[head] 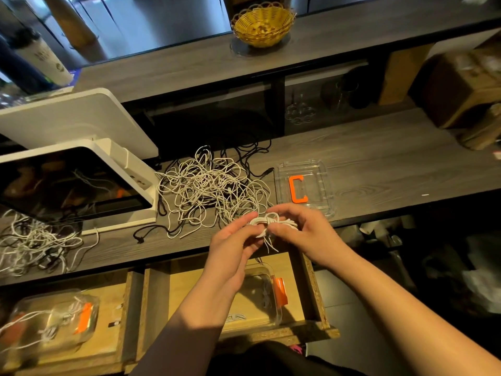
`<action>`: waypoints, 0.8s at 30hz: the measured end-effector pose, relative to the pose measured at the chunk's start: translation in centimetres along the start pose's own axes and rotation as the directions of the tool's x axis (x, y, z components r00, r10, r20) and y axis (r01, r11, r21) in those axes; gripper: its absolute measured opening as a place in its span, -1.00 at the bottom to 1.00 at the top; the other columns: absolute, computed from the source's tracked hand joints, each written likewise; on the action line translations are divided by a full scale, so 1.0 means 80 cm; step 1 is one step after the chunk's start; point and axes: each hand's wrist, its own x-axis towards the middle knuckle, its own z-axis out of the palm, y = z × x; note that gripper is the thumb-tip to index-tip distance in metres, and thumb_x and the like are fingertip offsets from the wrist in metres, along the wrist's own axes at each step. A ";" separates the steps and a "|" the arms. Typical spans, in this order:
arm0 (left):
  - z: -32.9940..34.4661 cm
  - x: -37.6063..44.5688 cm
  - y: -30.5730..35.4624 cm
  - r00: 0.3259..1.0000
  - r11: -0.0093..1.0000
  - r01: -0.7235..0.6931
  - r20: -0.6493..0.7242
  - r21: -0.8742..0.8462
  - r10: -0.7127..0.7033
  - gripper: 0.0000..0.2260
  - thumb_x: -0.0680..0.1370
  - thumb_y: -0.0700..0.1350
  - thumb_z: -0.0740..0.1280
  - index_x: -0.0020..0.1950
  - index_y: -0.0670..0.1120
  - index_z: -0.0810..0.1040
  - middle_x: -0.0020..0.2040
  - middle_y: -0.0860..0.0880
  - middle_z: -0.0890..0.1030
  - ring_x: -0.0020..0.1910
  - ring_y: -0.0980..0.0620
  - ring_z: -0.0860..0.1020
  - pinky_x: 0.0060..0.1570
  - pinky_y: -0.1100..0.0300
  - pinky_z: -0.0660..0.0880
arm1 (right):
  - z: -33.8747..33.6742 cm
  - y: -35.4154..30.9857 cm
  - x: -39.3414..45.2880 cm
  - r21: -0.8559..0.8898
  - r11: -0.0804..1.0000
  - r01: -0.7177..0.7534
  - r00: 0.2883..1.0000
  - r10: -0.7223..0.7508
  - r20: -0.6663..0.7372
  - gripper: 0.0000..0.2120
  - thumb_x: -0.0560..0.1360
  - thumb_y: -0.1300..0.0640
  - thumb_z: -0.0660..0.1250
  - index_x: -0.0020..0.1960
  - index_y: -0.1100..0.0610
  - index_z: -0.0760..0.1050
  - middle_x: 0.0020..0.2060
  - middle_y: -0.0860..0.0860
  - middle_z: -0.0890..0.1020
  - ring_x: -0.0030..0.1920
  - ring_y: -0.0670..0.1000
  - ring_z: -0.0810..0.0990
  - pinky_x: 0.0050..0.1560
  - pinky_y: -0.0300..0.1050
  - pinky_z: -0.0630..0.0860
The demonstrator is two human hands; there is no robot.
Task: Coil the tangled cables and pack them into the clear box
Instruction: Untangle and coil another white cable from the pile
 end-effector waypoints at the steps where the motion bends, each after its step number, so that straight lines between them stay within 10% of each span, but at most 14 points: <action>1: -0.001 0.000 0.000 1.000 1.000 0.006 0.012 -0.012 -0.005 -0.76 0.49 -0.41 0.37 0.07 -0.16 0.66 -0.12 -0.10 0.73 -0.18 0.07 0.67 -0.15 0.26 0.59 | 0.000 0.001 0.000 0.007 1.000 0.003 1.000 -0.003 0.002 -0.72 0.53 0.11 0.40 0.24 0.09 0.55 -0.01 0.08 0.66 -0.04 0.08 0.64 -0.02 -0.05 0.60; 6: -0.004 -0.001 -0.001 0.998 1.000 0.019 0.068 -0.001 -0.019 -0.69 0.48 -0.45 0.33 0.11 -0.15 0.65 -0.11 -0.12 0.73 -0.18 0.04 0.68 -0.17 0.25 0.61 | -0.007 0.002 0.001 0.024 1.000 0.000 1.000 0.000 0.016 -0.76 0.56 0.18 0.36 0.23 0.13 0.56 0.01 0.08 0.67 -0.05 0.10 0.66 -0.06 -0.13 0.63; 13: -0.010 -0.005 -0.007 0.977 0.996 -0.029 0.215 0.082 0.011 -0.56 0.39 -0.41 0.39 0.25 -0.20 0.59 0.15 -0.24 0.67 0.25 -0.20 0.59 0.34 -0.05 0.45 | -0.034 -0.011 0.007 0.044 0.996 -0.076 0.967 0.063 0.248 -0.70 0.54 0.06 0.33 0.24 0.10 0.57 0.01 0.08 0.67 -0.04 0.07 0.66 0.00 -0.02 0.63; 24: -0.009 -0.018 -0.008 0.938 0.815 -0.336 0.243 0.472 0.246 -0.71 0.46 -0.37 0.47 0.02 -0.01 0.69 -0.12 -0.05 0.73 -0.18 0.12 0.62 -0.11 0.31 0.56 | -0.048 -0.007 0.005 0.024 0.978 -0.207 0.886 0.177 0.429 -0.69 0.53 0.02 0.35 0.20 0.15 0.55 -0.09 0.02 0.59 -0.25 -0.04 0.56 -0.13 -0.18 0.57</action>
